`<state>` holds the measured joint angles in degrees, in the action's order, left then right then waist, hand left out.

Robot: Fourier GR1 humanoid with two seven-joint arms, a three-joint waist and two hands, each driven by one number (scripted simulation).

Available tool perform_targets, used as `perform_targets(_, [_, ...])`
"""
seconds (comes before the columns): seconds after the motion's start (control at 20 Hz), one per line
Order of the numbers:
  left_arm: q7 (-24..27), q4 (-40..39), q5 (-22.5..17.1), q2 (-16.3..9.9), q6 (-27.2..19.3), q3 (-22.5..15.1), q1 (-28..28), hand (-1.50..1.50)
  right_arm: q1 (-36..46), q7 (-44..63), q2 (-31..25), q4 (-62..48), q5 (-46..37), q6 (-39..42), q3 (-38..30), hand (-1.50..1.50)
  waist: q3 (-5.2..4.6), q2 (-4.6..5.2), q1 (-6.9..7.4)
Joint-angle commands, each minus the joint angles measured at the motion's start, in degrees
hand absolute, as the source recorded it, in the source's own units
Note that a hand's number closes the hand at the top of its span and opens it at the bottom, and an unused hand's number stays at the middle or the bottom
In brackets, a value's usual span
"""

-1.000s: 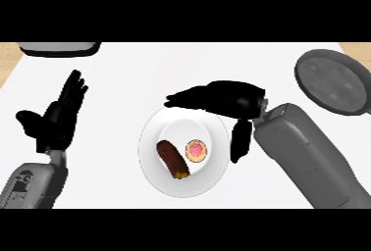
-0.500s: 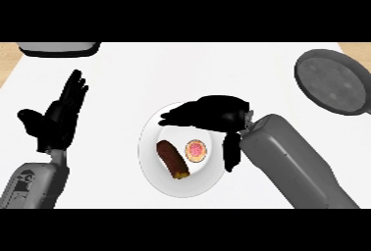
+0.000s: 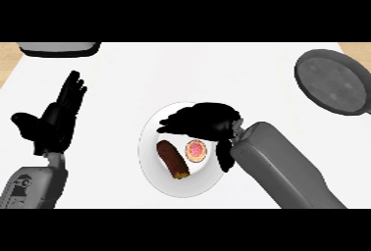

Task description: Pick the cupcake from the plate and place it in the pan

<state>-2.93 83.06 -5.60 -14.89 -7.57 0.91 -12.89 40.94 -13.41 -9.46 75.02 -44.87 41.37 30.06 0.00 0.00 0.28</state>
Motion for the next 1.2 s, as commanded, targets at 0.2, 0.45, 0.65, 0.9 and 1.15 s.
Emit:
perform_targets(0.2, [-0.86, 1.68, 1.35, 1.38, 0.70, 0.03, 0.72, 0.00, -2.04, -0.90, -1.23, 2.38, -7.40, 1.91, 1.16, -1.50, 0.00, -0.08, -0.23])
perform_targets(0.45, [-1.26, 3.88, 1.88, 1.19, 1.37, 0.69, 2.97, 0.00, -2.82, -5.42, -0.45, -5.37, -11.57, -2.97, 1.48, -1.50, 0.01, -0.02, -0.02])
perform_targets(0.65, [0.90, -2.06, 2.07, 1.95, 2.45, 2.14, -0.39, 0.00, -1.36, -5.63, 3.46, -8.03, -15.17, -4.42, 1.12, -1.50, 0.00, 0.05, -0.14])
perform_targets(0.9, [-1.35, 3.42, 3.24, 2.46, 1.76, 1.57, 1.82, 0.00, 1.73, -5.06, 7.32, -13.87, -18.59, -3.94, 0.03, -1.50, 0.01, 0.02, 0.17])
perform_targets(1.15, [-1.25, -0.59, 0.84, -0.04, 5.14, 5.50, -0.64, 0.00, -2.48, -4.32, 8.04, -11.20, -21.24, -1.79, 1.88, -1.50, -0.01, -0.03, -0.25])
